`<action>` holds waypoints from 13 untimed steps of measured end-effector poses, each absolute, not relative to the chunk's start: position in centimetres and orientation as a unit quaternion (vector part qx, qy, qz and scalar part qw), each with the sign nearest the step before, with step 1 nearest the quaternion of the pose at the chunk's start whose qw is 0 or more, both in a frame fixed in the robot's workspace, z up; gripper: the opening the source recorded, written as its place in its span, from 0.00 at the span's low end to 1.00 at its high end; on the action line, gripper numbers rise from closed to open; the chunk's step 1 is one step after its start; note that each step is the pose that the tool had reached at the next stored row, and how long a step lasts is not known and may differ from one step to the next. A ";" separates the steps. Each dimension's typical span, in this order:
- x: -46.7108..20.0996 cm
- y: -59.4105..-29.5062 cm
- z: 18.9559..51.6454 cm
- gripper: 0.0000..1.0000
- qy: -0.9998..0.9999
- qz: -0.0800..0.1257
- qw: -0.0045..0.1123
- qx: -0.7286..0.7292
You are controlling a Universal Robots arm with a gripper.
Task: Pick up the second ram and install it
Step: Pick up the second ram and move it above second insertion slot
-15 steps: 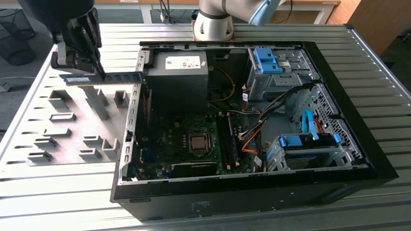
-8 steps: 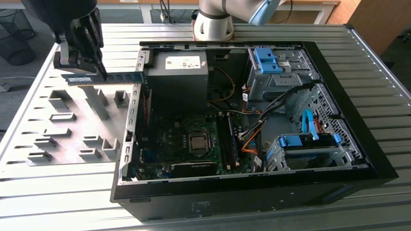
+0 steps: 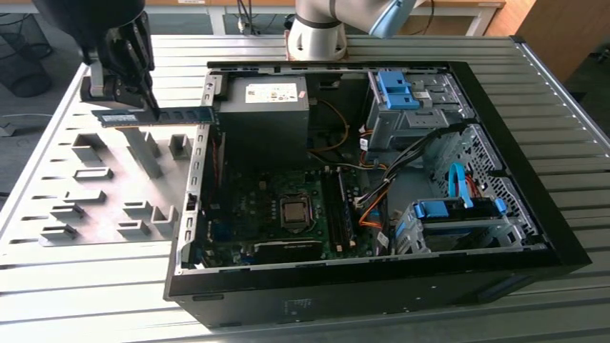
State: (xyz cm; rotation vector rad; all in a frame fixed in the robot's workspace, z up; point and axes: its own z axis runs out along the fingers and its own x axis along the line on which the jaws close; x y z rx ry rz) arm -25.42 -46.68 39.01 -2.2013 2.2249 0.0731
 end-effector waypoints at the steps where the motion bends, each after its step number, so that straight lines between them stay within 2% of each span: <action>1: -25.4 -46.7 39.0 0.14 0.711 0.023 0.005 -0.703; 13: -21.3 -46.7 39.0 0.14 0.711 0.023 0.005 -0.703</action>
